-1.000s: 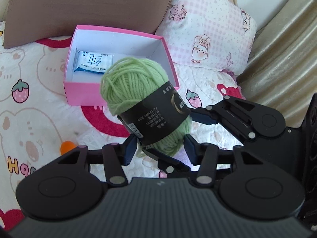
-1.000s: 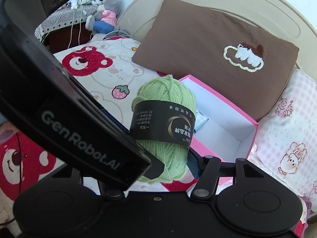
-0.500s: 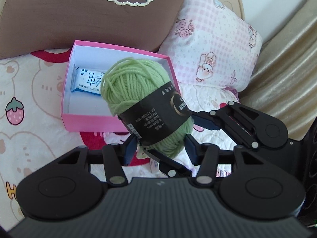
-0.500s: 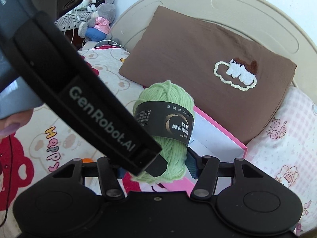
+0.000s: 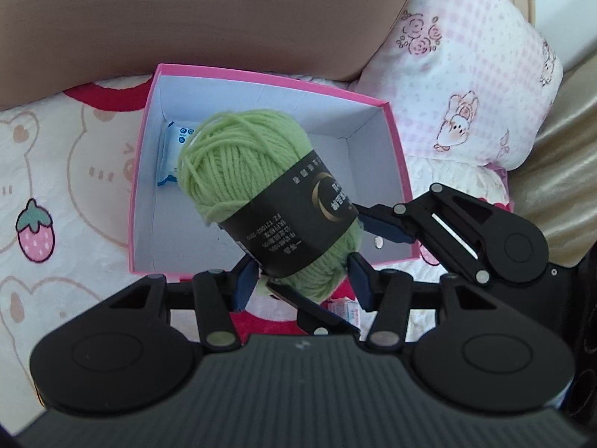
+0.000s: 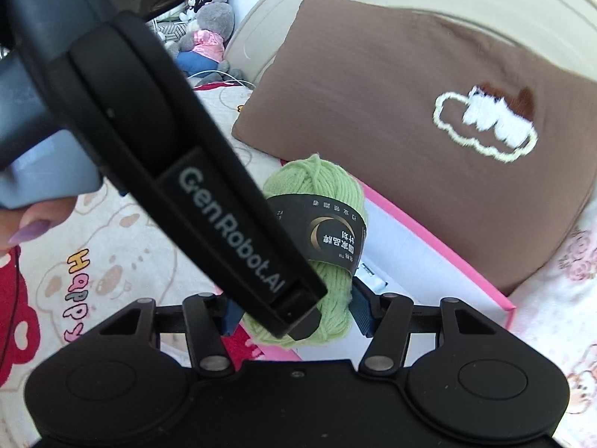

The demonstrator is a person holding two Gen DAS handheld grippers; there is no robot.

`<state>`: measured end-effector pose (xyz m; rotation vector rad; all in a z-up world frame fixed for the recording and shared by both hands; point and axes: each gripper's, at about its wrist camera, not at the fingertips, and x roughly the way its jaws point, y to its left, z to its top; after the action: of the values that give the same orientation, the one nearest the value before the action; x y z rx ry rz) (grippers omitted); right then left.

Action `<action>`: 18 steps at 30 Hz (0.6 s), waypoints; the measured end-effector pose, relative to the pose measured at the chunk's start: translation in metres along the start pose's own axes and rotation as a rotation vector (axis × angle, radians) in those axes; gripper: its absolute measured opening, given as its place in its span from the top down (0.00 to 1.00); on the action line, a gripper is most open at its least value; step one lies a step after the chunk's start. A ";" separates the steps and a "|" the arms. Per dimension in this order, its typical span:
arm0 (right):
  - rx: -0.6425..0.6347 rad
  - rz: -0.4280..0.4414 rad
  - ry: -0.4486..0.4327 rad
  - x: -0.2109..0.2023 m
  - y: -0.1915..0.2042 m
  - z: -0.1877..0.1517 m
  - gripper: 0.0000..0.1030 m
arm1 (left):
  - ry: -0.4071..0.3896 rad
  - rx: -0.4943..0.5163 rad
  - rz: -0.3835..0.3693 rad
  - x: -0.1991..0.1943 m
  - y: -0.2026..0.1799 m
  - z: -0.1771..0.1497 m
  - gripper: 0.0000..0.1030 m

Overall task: Organize objects
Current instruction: 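Carry the yarn ball with the left tool into the pink box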

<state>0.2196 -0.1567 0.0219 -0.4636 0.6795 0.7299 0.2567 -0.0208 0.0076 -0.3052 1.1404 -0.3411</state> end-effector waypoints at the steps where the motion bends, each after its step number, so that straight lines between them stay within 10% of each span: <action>1: 0.010 0.012 0.009 0.008 -0.007 0.001 0.40 | 0.009 -0.005 0.000 0.006 0.003 0.004 0.51; 18: 0.039 0.117 0.248 0.079 -0.071 -0.013 0.40 | 0.149 -0.183 -0.060 0.102 0.014 0.039 0.50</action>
<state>0.3099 -0.1766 -0.0319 -0.4858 0.9579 0.7745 0.3327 -0.0476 -0.0677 -0.4820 1.3138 -0.3164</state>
